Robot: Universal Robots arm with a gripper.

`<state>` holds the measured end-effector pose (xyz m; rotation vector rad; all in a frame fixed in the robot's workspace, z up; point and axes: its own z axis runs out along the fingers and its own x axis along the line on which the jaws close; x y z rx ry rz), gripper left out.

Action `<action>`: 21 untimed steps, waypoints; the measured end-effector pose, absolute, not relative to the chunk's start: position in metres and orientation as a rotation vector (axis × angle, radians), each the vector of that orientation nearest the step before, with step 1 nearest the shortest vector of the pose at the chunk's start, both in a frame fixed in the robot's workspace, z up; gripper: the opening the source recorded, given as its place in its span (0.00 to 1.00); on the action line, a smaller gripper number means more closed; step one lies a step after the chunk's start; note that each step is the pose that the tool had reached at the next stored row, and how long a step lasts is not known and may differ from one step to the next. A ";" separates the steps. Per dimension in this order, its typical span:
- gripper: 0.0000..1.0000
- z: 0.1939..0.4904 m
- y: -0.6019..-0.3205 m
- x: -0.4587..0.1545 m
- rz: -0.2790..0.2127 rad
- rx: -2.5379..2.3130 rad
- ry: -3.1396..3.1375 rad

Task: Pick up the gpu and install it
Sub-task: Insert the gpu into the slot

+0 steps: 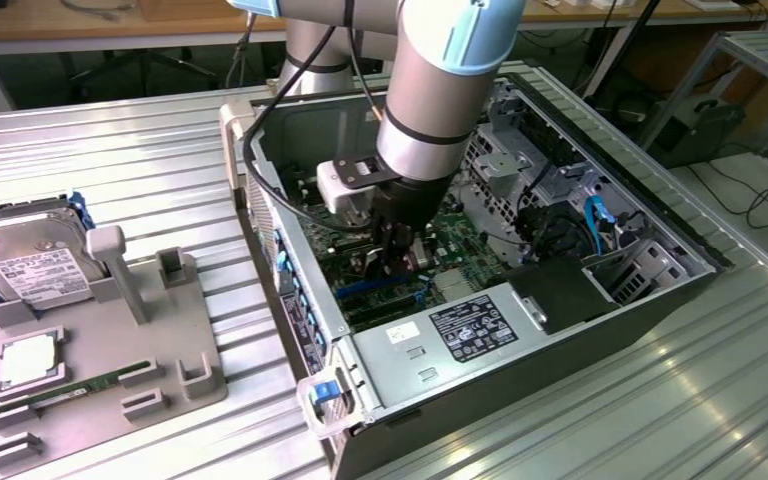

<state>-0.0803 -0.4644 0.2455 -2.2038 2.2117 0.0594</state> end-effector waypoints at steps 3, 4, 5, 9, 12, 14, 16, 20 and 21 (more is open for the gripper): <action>0.28 0.246 -0.464 -0.080 0.059 -2.204 2.212; 0.28 0.245 -0.464 -0.080 0.059 -2.204 2.212; 0.28 0.246 -0.464 -0.080 0.059 -2.204 2.212; 0.28 0.245 -0.464 -0.081 0.059 -2.204 2.212; 0.28 0.244 -0.464 -0.082 0.059 -2.204 2.212; 0.28 0.243 -0.464 -0.082 0.059 -2.204 2.212; 0.28 0.242 -0.464 -0.082 0.059 -2.204 2.212; 0.28 0.239 -0.464 -0.082 0.059 -2.204 2.212; 0.28 0.238 -0.464 -0.082 0.060 -2.204 2.212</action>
